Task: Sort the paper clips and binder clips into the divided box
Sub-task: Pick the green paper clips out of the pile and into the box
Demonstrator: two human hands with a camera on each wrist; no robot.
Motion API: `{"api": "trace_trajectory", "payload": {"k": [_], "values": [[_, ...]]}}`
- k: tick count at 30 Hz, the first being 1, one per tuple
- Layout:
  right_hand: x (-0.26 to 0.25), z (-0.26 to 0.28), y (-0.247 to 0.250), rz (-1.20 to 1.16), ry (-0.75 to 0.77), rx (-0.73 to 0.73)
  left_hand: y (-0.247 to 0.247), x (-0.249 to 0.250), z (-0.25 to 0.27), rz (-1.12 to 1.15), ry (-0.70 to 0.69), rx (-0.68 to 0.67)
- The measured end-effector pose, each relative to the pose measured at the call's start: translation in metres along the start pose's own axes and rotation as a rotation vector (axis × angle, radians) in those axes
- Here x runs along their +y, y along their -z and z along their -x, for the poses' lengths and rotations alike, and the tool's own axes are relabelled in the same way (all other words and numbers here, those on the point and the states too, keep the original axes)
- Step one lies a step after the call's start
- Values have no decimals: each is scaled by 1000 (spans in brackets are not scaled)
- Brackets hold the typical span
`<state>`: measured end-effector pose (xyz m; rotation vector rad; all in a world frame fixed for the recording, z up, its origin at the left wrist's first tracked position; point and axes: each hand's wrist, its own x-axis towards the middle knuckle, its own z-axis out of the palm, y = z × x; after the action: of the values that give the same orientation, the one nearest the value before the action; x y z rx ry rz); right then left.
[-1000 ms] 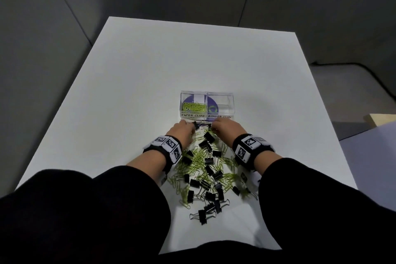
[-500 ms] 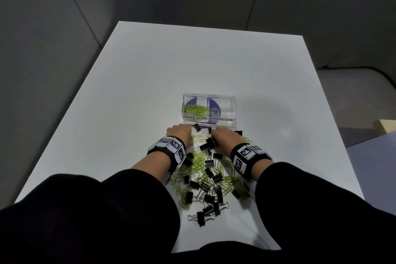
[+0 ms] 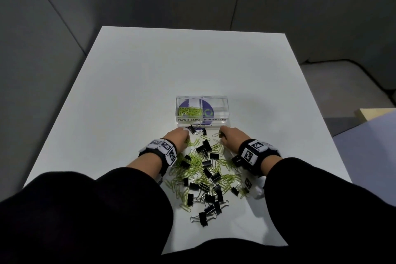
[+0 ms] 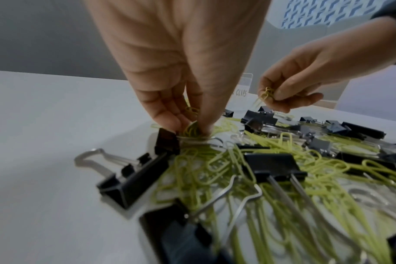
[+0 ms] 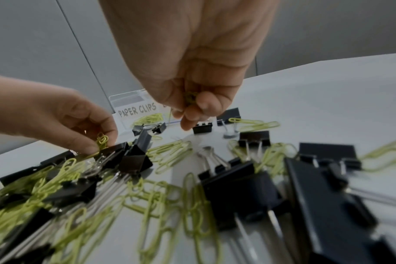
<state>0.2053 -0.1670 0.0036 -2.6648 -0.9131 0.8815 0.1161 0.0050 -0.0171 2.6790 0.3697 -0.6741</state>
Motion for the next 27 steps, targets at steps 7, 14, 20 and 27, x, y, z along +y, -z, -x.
{"api": "trace_trajectory", "payload": {"k": [7,14,20,27], "values": [[4,0,6,-148,31,36,10,-5,0,147,15,37],[2,-6,7,-91,13,-18,16,-6,1,148,40,-34],[5,0,5,-215,32,-74,13,-4,6,113,22,11],[10,1,10,190,158,-208,10,-6,0,101,3,-19]]}}
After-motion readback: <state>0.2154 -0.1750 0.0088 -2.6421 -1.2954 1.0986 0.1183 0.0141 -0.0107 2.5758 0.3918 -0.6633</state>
